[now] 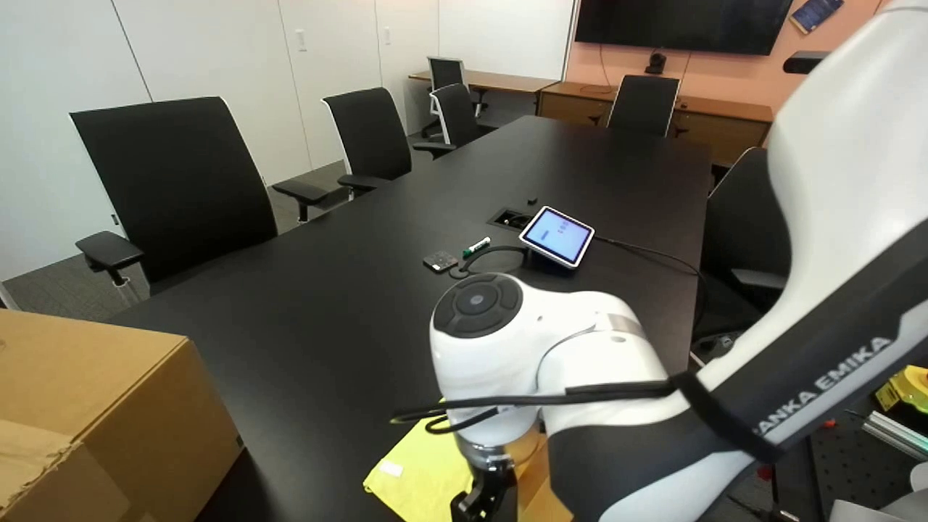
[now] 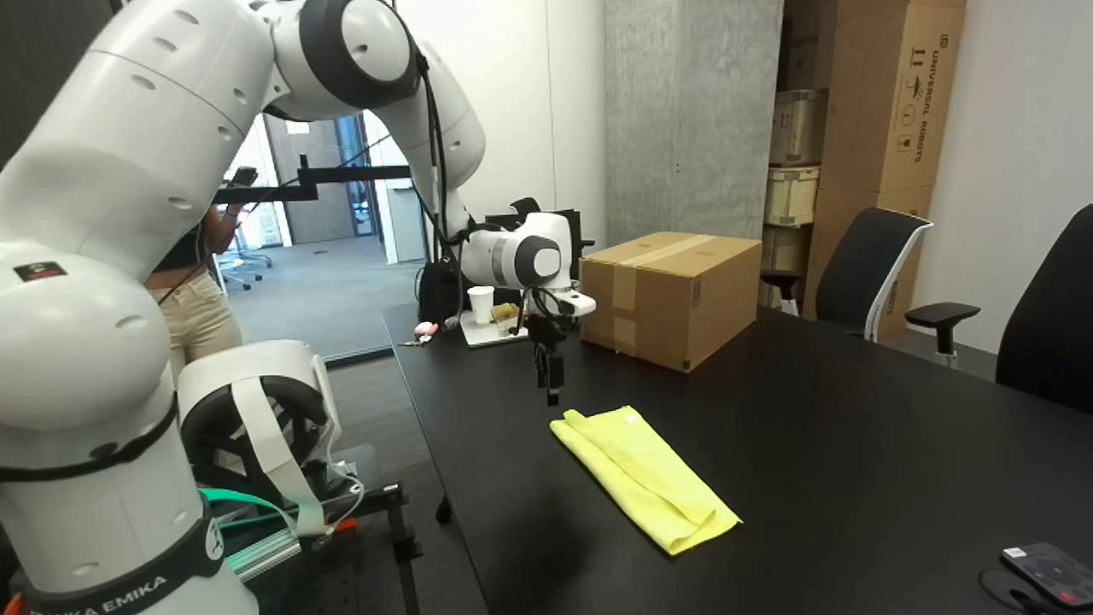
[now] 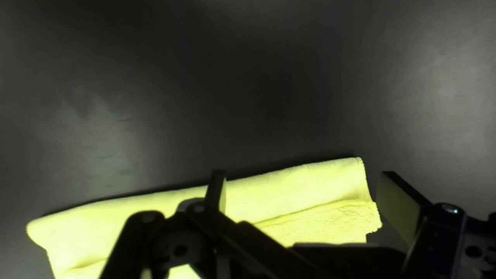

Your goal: Fold the towel on the table.

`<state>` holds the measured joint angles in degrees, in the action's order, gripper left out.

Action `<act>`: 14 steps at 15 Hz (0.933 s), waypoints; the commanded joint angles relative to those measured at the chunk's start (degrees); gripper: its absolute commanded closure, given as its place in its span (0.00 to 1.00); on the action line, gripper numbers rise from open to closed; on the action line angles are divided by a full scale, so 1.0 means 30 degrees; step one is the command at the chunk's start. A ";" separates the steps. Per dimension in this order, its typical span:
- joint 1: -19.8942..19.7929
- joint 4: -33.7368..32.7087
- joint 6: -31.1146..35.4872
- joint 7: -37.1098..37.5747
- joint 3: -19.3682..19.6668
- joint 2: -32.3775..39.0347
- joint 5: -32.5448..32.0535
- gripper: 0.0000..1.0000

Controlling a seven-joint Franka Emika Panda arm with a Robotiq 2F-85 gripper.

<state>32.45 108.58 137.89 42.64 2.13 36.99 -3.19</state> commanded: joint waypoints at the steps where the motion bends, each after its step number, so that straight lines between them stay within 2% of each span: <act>1: -0.0894 0.4660 0.0327 0.1059 -0.0160 -0.4124 -0.0382 0.00; 11: -0.5162 1.4019 -0.0442 -0.0722 -0.1162 -1.3628 -0.1401 0.00; 14: -0.6798 1.6543 -0.0211 -0.2463 -0.1361 -1.6616 -0.2889 0.00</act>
<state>16.93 149.35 136.80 39.74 -0.27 -1.57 -7.70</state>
